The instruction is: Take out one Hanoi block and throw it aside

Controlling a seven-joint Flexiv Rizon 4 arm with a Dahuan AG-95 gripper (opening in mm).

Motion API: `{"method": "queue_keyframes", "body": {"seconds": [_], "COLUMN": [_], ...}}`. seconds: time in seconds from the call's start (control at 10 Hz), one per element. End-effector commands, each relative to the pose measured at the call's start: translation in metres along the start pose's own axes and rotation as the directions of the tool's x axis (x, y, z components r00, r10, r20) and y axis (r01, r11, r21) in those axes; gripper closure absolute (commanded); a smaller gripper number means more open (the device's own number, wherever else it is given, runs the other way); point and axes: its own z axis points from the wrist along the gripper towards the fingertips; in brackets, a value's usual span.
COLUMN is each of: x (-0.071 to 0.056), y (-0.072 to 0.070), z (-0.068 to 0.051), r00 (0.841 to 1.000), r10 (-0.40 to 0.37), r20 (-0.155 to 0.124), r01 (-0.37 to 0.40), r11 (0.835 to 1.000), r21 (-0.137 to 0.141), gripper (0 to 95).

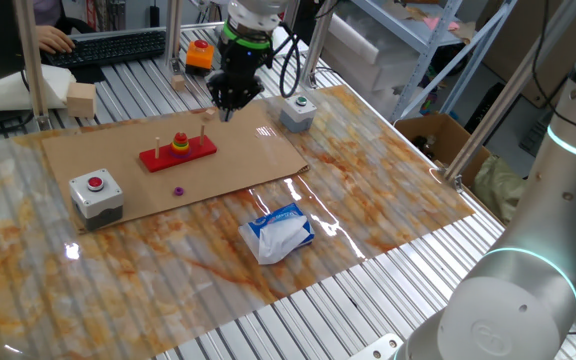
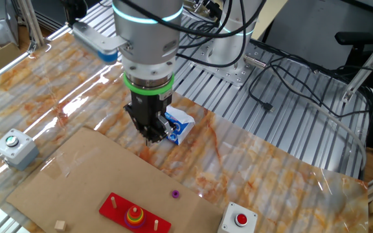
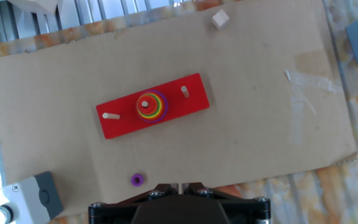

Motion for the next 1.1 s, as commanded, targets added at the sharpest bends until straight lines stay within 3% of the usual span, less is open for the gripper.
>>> {"method": "queue_keyframes", "body": {"seconds": [0.1, 0.5, 0.8, 1.0, 1.1], "x": [0.0016, 0.0016, 0.0016, 0.0011, 0.0], "y": [-0.0006, -0.0006, -0.0006, -0.0002, 0.0006], "z": [-0.0004, -0.0004, -0.0004, 0.0004, 0.0009], "r00": [1.0, 0.991, 0.99, 0.992, 0.993], "r10": [-0.029, -0.135, -0.139, -0.124, -0.119], "r20": [0.005, 0.015, 0.014, 0.019, 0.023], "r01": [0.029, 0.134, 0.138, 0.122, 0.117], "r11": [1.0, 0.99, 0.989, 0.989, 0.99], "r21": [0.005, 0.05, 0.059, 0.082, 0.084], "gripper": [76.0, 76.0, 76.0, 38.0, 38.0]}}
